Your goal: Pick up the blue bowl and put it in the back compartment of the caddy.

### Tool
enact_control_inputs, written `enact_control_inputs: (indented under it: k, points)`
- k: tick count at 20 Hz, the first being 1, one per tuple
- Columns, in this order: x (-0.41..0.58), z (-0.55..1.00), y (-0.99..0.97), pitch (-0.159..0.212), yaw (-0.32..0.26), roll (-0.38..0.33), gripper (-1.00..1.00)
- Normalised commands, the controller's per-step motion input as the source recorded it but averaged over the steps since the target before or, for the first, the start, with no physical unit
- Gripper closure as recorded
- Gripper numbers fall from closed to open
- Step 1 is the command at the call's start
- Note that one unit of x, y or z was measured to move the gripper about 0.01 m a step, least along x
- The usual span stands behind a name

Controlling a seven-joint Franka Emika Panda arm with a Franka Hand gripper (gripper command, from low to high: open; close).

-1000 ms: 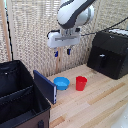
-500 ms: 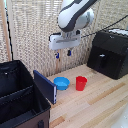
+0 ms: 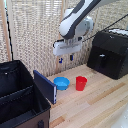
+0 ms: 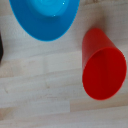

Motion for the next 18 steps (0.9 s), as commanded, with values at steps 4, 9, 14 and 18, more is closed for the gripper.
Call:
enact_control_inputs:
  k: [4,9,14,18]
  points:
    - [0.244,-0.48,-0.02,0.043,0.004,-0.027,-1.00]
    - [0.276,-0.42,-0.08,0.071,0.024,-0.027,-1.00]
    - [0.172,-0.36,-0.10,0.045,0.036,-0.034,-1.00]
    - [0.204,-0.31,-0.13,0.037,0.066,-0.037,-1.00]
